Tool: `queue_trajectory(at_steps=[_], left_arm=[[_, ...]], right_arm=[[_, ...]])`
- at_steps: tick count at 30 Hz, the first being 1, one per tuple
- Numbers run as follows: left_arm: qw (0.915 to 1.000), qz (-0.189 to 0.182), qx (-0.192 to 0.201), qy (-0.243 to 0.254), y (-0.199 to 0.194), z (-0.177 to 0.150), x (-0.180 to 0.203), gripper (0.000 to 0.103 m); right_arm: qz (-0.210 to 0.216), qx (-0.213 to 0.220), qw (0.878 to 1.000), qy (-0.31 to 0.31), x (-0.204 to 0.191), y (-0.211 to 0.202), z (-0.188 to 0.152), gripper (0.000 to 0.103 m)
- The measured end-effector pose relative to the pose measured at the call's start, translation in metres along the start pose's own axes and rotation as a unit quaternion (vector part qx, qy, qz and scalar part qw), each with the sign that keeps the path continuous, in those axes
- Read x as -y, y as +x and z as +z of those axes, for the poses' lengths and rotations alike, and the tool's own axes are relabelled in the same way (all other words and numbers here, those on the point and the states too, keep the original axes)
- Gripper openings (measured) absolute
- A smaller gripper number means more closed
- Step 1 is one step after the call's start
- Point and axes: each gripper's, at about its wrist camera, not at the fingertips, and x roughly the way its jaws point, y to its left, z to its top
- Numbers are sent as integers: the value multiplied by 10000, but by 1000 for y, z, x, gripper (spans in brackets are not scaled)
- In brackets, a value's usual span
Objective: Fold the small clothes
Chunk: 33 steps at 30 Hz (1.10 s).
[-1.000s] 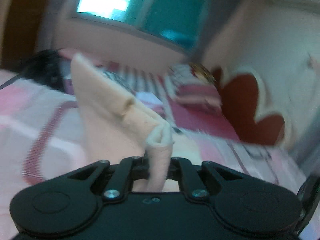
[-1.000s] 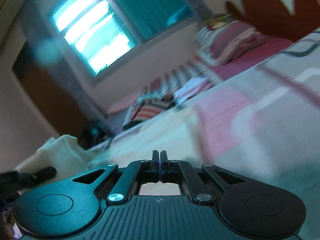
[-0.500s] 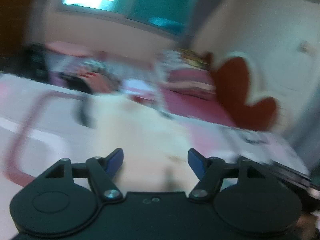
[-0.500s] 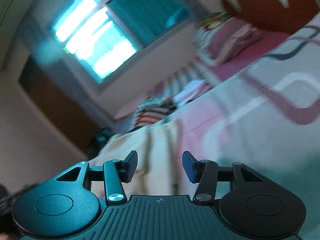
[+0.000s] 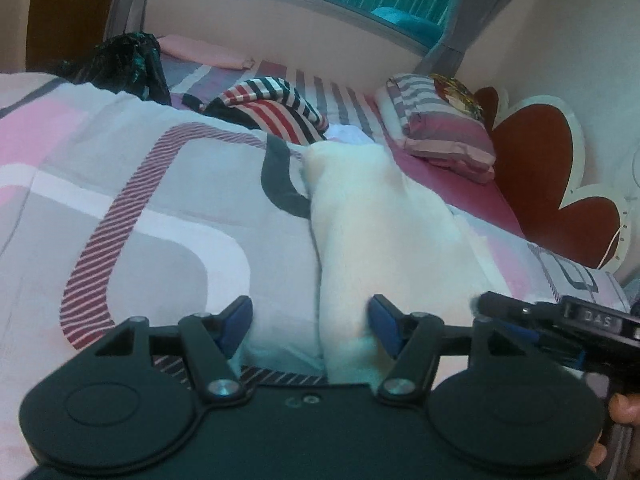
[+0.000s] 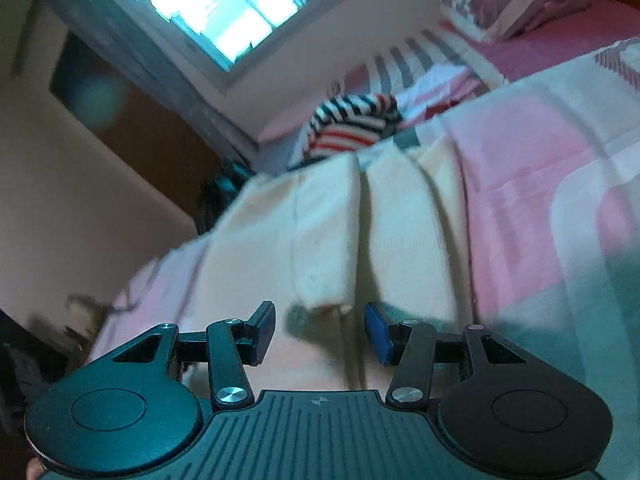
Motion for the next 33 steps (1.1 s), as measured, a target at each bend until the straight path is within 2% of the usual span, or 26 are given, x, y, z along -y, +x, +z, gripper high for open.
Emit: queue_trajectory(at_steps=[4, 8, 11, 15, 20, 24, 26, 29, 31, 33], left_arm=[[9998, -212, 66, 10, -1, 3, -6, 56], [9996, -89, 241, 78, 1, 10, -8, 53], [9992, -14, 191, 345, 7, 10, -1, 53], [9990, -187, 231, 329, 3, 16, 7, 52], [9963, -377, 3, 778, 12, 17, 32, 55], [9948, -274, -197, 964, 28, 12, 45, 57], [9949, -311, -227, 936, 28, 13, 45, 57], [9941, -352, -217, 1003, 27, 14, 45, 60], [9934, -297, -308, 1065, 32, 12, 47, 64], [9935, -336, -456, 990, 39, 10, 47, 64]], right_arm=[[50, -132, 9997, -178, -6, 11, 3, 48], [-96, -232, 9989, -399, -15, 23, 1, 24], [-126, -212, 9981, -559, -21, 29, -3, 14], [-458, 215, 9875, -1490, -49, 9, -11, 13], [-586, 567, 9839, -1593, -45, -30, -19, 13], [-665, 168, 9934, -922, -5, -17, -24, 13], [-520, 225, 9964, -638, 5, -18, -23, 13], [-486, 407, 9955, -702, 4, -32, -23, 13], [-537, 304, 9958, -672, 9, -28, -24, 13], [-512, 257, 9971, -496, 18, -21, -23, 13]])
